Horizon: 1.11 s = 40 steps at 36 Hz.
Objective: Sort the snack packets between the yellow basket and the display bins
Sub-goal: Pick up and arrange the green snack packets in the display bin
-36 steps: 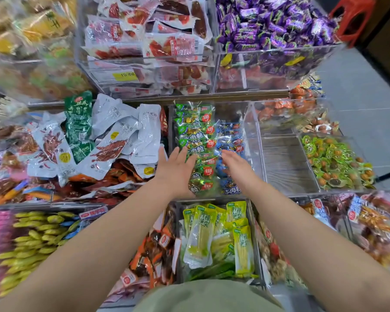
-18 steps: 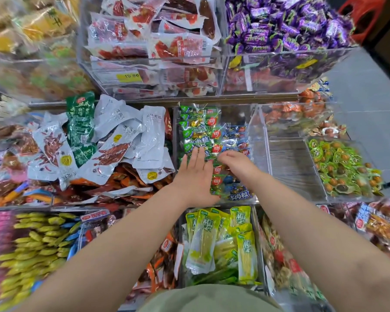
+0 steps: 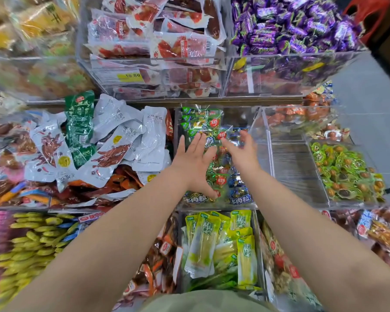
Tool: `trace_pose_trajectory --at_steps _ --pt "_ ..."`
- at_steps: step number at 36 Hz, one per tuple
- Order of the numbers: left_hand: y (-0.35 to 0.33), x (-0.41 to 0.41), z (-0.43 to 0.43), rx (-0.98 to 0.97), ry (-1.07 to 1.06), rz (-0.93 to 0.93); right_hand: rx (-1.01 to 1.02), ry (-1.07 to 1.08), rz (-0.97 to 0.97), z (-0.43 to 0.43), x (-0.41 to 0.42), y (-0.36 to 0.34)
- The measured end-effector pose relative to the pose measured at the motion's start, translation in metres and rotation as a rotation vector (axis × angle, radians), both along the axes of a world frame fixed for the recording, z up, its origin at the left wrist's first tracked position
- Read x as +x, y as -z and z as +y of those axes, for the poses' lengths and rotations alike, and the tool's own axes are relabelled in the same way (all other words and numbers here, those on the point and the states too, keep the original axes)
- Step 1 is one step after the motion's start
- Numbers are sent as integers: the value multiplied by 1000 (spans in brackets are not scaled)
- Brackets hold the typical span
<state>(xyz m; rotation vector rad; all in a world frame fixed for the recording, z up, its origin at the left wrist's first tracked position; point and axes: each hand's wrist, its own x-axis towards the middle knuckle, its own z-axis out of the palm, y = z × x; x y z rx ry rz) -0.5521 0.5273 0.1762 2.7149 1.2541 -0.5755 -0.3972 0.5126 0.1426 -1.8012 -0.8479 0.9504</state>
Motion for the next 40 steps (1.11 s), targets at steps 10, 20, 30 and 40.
trace_pose_trajectory --at_steps 10,20,30,40 --pt "5 -14 -9 102 -96 2 -161 -327 -149 12 -19 -3" --pt "-5 -12 7 102 -22 61 23 -117 -8 23 3 -3" --pt "-2 -22 6 18 -34 15 -80 -329 -239 50 -1 -8" --pt "-4 -19 2 118 8 33 -218 -384 -33 56 -8 -9"
